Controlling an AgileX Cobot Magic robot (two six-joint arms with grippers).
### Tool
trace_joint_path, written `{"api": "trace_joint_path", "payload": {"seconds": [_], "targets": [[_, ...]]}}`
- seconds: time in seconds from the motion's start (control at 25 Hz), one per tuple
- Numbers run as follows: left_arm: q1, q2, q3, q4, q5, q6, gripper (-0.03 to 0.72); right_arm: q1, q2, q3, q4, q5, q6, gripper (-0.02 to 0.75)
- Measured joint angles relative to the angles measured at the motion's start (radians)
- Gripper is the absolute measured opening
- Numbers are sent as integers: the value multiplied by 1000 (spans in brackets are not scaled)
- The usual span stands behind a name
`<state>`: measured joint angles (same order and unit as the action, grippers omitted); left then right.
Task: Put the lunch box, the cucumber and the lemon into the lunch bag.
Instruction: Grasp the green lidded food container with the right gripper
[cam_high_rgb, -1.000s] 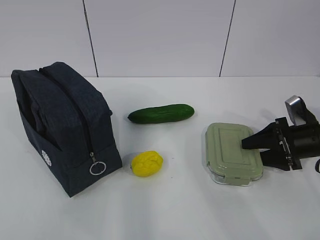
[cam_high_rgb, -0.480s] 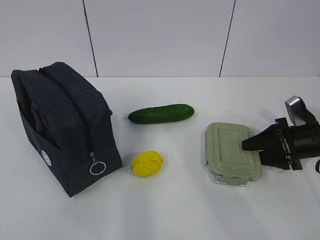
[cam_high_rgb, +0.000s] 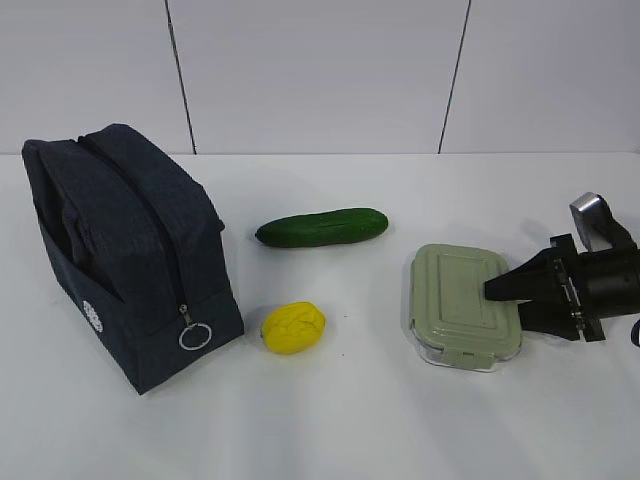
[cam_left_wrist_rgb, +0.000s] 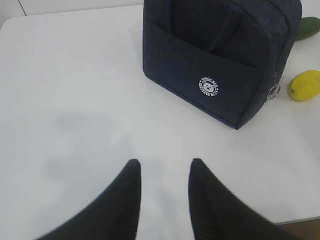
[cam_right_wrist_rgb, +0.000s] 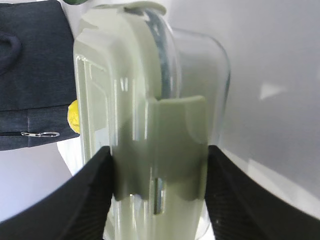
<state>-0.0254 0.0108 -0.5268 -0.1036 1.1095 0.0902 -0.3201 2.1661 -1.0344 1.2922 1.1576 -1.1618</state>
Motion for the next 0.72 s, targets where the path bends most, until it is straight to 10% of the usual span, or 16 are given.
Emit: {"api": "trace_joint_path", "payload": {"seconds": [0.72], "targets": [[0, 0, 0, 0, 0, 0, 239, 2, 0, 0, 4, -2, 22, 420]]}}
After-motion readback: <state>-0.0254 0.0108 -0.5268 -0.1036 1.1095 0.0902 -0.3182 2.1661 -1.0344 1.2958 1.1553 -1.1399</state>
